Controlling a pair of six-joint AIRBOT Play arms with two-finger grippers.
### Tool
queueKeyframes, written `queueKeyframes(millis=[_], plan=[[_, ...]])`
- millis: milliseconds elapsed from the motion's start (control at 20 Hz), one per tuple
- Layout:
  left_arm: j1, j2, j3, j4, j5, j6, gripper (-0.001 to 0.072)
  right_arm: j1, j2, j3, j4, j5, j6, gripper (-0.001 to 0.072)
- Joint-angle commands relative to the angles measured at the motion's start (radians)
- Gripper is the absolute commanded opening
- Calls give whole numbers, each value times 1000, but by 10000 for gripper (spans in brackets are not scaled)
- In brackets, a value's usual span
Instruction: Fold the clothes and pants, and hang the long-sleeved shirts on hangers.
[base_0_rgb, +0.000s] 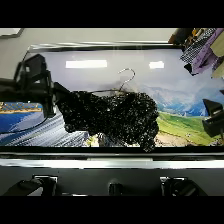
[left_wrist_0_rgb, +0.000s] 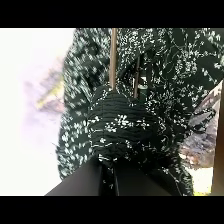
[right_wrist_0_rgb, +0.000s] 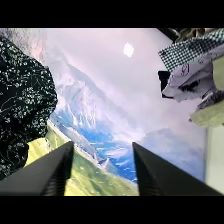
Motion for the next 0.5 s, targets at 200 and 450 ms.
queueKeyframes(millis=[200,450], plan=[[-2,66,1,-1,-2,-31,18,0,-130,-191,74,-185,902,642],[-2,63,-4,0,-1,-31,19,-377,-367,79,560,-201,684,662]])
